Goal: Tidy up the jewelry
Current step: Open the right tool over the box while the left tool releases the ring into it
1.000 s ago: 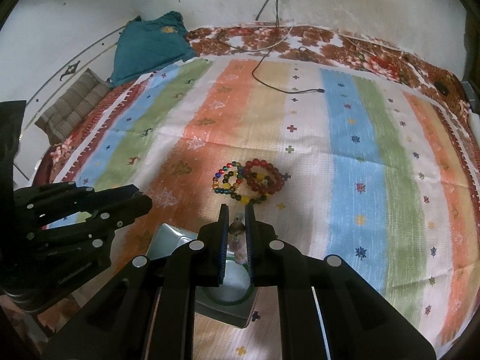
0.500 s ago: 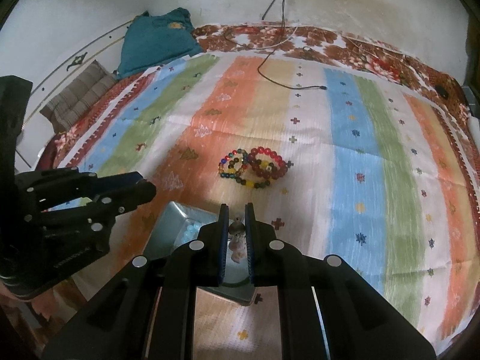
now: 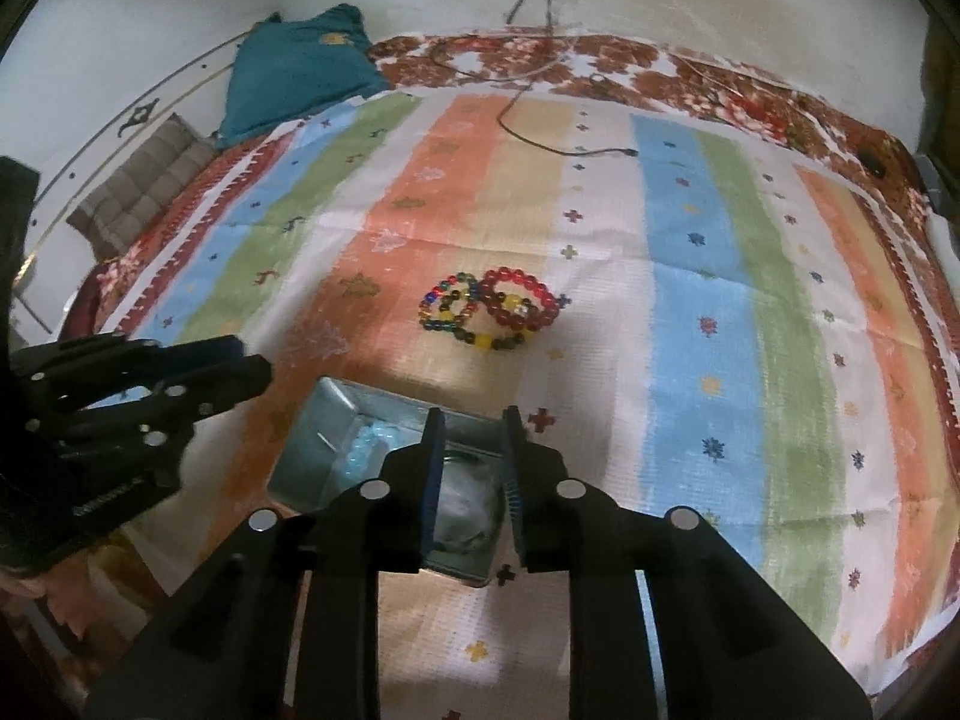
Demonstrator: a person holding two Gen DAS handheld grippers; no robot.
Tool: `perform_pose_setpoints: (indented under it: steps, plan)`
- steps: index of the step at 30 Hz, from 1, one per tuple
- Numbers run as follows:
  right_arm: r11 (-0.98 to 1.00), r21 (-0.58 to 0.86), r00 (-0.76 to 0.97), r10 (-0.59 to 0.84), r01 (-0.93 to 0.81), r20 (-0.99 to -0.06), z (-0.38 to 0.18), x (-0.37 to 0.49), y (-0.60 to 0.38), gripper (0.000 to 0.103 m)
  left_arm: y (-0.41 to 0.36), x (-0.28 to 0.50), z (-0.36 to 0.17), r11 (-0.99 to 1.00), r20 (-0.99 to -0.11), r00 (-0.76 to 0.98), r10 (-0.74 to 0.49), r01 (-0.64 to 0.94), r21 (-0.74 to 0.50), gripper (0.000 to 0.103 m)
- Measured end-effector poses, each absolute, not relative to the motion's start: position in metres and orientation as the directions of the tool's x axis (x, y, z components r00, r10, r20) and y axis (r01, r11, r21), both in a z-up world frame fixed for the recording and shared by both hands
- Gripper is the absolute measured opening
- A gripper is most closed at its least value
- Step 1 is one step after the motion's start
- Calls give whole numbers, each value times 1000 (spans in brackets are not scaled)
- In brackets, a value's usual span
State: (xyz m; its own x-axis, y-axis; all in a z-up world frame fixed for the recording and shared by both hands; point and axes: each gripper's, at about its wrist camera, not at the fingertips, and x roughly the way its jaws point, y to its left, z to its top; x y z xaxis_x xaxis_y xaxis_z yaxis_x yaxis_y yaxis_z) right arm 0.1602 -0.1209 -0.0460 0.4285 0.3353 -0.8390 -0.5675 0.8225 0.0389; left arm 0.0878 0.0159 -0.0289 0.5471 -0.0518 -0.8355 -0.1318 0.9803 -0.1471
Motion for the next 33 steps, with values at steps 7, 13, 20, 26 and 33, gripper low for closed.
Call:
perform_pose_setpoints:
  steps: [7, 13, 20, 26, 33]
  plan:
    - [837, 21, 425, 299, -546, -854, -51, 170, -123, 34, 21, 88, -29, 978, -834, 550, -41, -149, -147, 36]
    - [862, 28, 453, 293, -506, -842, -48, 185, -128, 48, 33, 96, -31, 973, -841, 542, -16, -186, -138, 43]
    - [885, 53, 431, 277, -463, -859, -56, 214, -131, 59, 50, 121, -37, 965, -854, 520, 20, -233, -120, 54]
    - [884, 110, 395, 311, -455, -864, -61, 229, -127, 70, 55, 135, -41, 962, -850, 526, 24, -245, -124, 65]
    - [892, 57, 402, 258, -448, -879, -71, 249, -118, 71, 60, 156, -56, 965, -874, 483, 56, -251, -77, 65]
